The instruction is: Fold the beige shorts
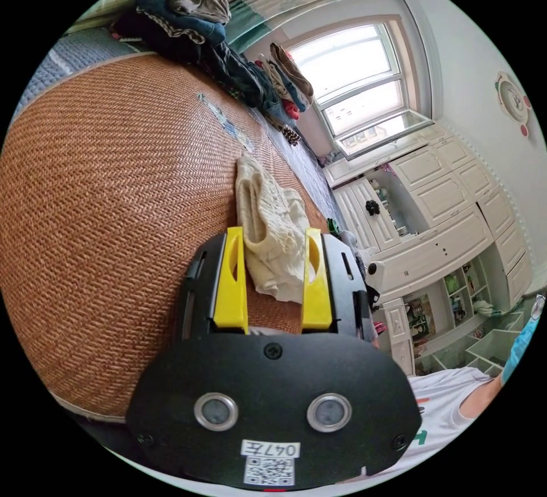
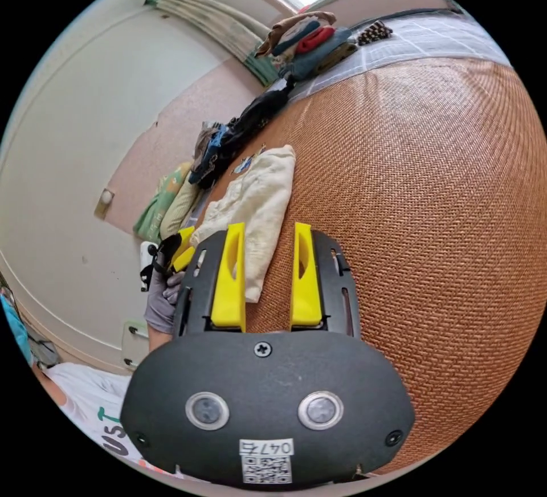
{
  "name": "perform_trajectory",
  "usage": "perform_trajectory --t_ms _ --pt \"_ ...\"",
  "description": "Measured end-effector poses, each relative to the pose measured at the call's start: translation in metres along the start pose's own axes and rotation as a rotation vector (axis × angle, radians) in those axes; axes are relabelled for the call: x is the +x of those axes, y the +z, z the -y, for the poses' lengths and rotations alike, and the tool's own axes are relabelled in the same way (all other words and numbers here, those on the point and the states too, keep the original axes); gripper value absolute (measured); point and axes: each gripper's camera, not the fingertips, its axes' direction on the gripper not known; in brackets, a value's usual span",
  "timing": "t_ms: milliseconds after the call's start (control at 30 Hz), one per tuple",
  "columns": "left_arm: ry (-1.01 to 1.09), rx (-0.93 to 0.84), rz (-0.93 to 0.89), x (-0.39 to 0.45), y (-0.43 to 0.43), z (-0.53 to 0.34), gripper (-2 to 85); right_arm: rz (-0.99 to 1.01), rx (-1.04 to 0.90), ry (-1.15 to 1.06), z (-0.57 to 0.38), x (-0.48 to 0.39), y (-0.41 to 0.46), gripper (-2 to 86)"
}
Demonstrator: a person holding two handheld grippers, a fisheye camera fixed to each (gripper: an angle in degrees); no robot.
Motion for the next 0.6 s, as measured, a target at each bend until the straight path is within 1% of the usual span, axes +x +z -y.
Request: perform_trajectory --t_ms 33,100,133,200,267,367,433,500,533,600 --pt "-0.003 -0.004 -0.002 0.000 0.005 0.000 11.8 0.008 0.005 0.016 0.003 0.002 0.000 5.2" --pt "-0.001 -0.013 -0.017 -0.002 0.014 -0.003 8.4 0.082 -0.049 0.021 0.020 0.003 0.012 0.2" --pt "0.006 -0.021 -0.033 -0.003 0.021 -0.006 6.2 0.095 -0.058 0.022 0.023 0.001 0.015 -0.2" --pt "0.009 0.001 -0.049 0.001 0.020 -0.012 5.4 0.073 -0.042 0.003 0.034 -0.012 0.014 -0.9" --pt "0.045 0.026 -0.012 0.015 0.013 -0.017 5.1 0.030 -0.031 -0.035 0.044 -0.034 0.011 -1.0" --pt "0.155 0.071 0.103 0.054 -0.007 -0.027 4.8 0.008 -0.021 -0.145 0.065 -0.090 0.013 -1.1" --pt "0.273 0.130 0.241 0.093 -0.036 -0.033 4.8 0.022 -0.034 -0.233 0.080 -0.134 0.026 -1.1" --pt "0.345 0.186 0.343 0.119 -0.063 -0.032 4.8 0.019 -0.043 -0.371 0.099 -0.204 0.053 -1.1" --pt "0.378 0.222 0.398 0.131 -0.086 -0.027 4.8 0.020 -0.044 -0.405 0.104 -0.222 0.062 -1.1" --pt "0.403 0.275 0.445 0.142 -0.125 -0.014 4.8 0.056 -0.041 -0.514 0.119 -0.291 0.102 -1.1"
